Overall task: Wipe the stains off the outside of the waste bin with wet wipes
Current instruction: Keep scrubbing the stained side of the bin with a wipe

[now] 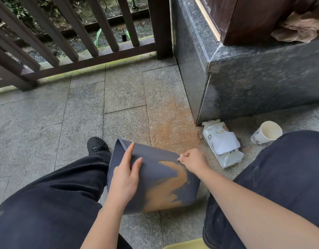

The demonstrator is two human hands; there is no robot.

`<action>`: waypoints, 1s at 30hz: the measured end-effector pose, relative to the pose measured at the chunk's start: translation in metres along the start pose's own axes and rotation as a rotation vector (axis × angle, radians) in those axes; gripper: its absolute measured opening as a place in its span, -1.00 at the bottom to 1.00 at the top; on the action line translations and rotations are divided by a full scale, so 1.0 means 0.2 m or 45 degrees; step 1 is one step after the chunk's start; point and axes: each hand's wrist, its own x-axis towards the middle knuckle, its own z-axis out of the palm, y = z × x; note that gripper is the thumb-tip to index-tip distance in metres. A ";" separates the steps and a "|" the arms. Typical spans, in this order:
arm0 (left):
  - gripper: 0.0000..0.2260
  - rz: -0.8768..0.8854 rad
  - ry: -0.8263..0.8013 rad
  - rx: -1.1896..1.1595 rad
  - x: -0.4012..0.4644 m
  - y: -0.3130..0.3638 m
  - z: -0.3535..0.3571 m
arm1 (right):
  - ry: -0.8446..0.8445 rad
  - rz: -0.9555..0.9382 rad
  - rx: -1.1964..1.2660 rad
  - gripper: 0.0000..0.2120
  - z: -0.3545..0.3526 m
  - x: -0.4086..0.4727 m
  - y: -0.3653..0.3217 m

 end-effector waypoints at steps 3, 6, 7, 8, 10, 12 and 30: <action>-0.56 0.039 0.002 -0.039 0.01 0.02 0.02 | -0.064 -0.070 0.105 -0.74 0.00 -0.05 -0.11; -0.56 0.073 0.010 -0.060 0.00 0.04 0.03 | -0.127 -0.141 0.206 -0.75 0.01 -0.12 -0.25; -0.55 0.082 0.015 -0.060 0.00 0.04 0.04 | -0.150 -0.173 0.254 -0.76 0.02 -0.14 -0.29; -0.55 0.082 0.020 -0.062 0.00 0.04 0.04 | -0.174 -0.219 0.306 -0.77 0.02 -0.16 -0.34; -0.56 0.055 0.036 -0.070 0.00 0.04 0.04 | -0.208 -0.324 0.382 -0.80 0.04 -0.20 -0.42; -0.56 0.023 0.055 -0.076 0.01 0.03 0.05 | -0.221 -0.383 0.401 -0.83 0.06 -0.22 -0.45; -0.56 0.051 -0.013 -0.160 0.01 0.07 0.07 | 0.138 -0.141 0.243 -0.81 0.11 -0.13 -0.19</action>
